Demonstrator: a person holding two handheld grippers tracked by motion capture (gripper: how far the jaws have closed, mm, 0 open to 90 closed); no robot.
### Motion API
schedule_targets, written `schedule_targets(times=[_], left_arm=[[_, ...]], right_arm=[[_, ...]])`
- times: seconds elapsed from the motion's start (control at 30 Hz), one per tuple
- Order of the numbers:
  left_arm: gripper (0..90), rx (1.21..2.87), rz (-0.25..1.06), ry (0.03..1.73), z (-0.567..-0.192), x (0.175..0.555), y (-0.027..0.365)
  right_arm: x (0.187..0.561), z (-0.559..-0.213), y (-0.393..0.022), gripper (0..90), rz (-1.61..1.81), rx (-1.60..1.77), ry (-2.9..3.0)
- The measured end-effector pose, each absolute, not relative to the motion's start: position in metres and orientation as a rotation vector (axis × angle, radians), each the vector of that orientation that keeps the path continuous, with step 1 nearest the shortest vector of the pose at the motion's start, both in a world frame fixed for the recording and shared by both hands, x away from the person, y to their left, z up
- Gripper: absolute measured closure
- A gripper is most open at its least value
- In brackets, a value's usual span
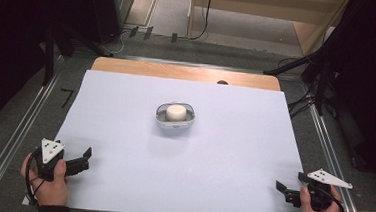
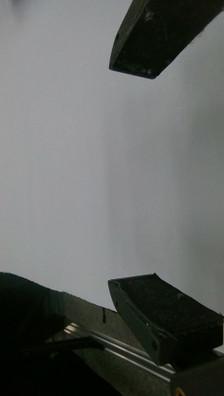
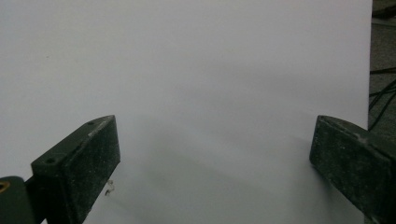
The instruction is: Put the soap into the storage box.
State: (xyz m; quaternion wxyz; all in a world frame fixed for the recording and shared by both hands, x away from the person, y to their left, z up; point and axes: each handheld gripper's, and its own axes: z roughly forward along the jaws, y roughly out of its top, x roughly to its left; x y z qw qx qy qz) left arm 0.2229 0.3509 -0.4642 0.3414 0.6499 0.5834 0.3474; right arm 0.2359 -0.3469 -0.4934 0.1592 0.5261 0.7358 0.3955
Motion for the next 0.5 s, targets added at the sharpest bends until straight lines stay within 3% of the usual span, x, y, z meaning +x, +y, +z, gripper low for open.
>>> schedule_targets(times=[0.5], left_arm=[[0.2,1.697,0.910,1.524,-0.4642,0.2233,0.3502]], right_arm=[[0.2355,-0.4940,-0.3454,2.2,1.120,1.495,2.098]])
